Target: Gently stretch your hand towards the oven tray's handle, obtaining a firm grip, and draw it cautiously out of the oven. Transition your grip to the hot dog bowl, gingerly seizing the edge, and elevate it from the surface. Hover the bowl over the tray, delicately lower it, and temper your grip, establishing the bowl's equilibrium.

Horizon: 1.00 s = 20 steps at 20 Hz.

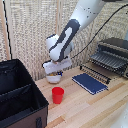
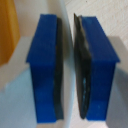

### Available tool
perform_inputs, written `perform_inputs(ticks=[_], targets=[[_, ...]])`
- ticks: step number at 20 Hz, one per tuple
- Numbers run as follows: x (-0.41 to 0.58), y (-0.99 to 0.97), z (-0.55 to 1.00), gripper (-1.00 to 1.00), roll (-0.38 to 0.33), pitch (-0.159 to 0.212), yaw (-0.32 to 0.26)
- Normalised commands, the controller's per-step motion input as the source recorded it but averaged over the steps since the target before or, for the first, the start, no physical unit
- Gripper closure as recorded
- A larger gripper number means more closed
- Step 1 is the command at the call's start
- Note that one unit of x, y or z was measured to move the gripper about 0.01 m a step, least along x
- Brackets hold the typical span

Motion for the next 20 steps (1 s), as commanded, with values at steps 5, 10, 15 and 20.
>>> perform_inputs(ticks=[5, 10, 15, 20], targets=[[-0.005, 0.10, 0.30, 1.00, -0.010, -0.014, -0.008], [-0.019, 0.06, 0.32, 1.00, -0.062, -0.001, -0.001], [-0.065, 0.11, 0.15, 1.00, -0.108, -0.018, -0.004], [-0.015, 0.09, 0.51, 1.00, -0.128, -0.127, -0.080]])
